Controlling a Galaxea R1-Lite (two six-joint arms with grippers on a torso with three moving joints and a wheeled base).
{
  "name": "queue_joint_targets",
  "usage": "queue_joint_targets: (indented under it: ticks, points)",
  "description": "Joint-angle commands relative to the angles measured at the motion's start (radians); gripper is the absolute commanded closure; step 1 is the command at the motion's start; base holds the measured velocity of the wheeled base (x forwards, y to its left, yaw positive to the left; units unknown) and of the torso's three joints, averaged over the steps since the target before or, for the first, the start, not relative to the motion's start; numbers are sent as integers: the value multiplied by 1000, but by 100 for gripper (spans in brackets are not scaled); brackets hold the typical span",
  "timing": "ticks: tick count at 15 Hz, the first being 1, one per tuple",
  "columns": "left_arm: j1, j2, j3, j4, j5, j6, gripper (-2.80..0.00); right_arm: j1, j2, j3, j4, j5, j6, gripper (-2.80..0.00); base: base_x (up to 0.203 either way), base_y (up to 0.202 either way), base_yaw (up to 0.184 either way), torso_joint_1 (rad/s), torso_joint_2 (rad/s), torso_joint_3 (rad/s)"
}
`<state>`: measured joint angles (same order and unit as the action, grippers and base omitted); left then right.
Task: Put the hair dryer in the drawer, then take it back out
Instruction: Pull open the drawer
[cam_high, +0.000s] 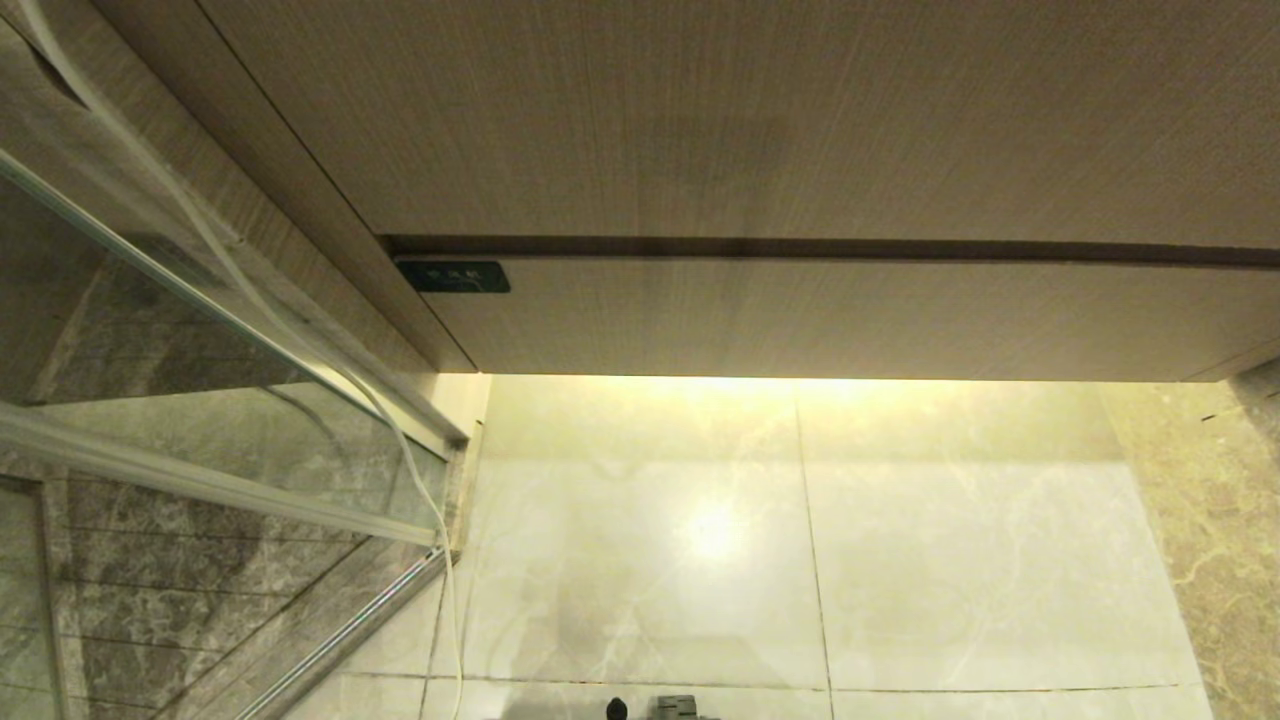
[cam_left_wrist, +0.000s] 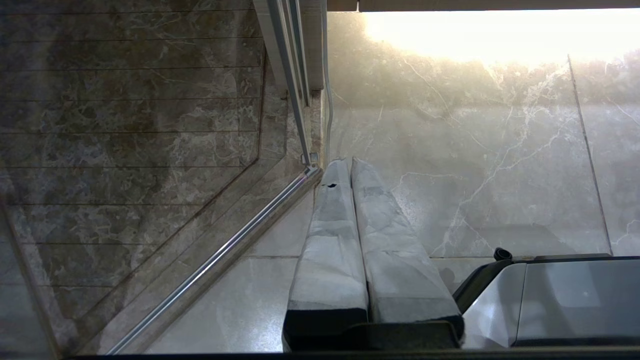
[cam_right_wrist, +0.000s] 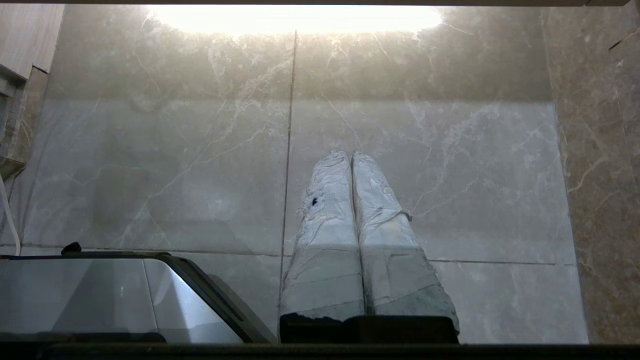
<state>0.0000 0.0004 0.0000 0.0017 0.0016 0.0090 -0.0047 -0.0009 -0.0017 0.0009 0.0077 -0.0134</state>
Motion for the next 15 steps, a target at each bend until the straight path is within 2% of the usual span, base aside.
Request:
queue_joint_targets:
  ticks: [1,9,12,15]
  points:
    - [0,0,0,0,0,0,0,0,1,-1,1,2,-4,0,0,0,0,0,0,0]
    - [0,0,0,0,0,0,0,0,1,-1,2,-1,-1,0,0,0,0,0,0,0]
    - [0,0,0,0,0,0,0,0,-1,0,-15,2,-43,0,0,0,0,0,0,0]
    - [0,0,0,0,0,0,0,0,-1,0,-19,2,-46,0,0,0,0,0,0,0]
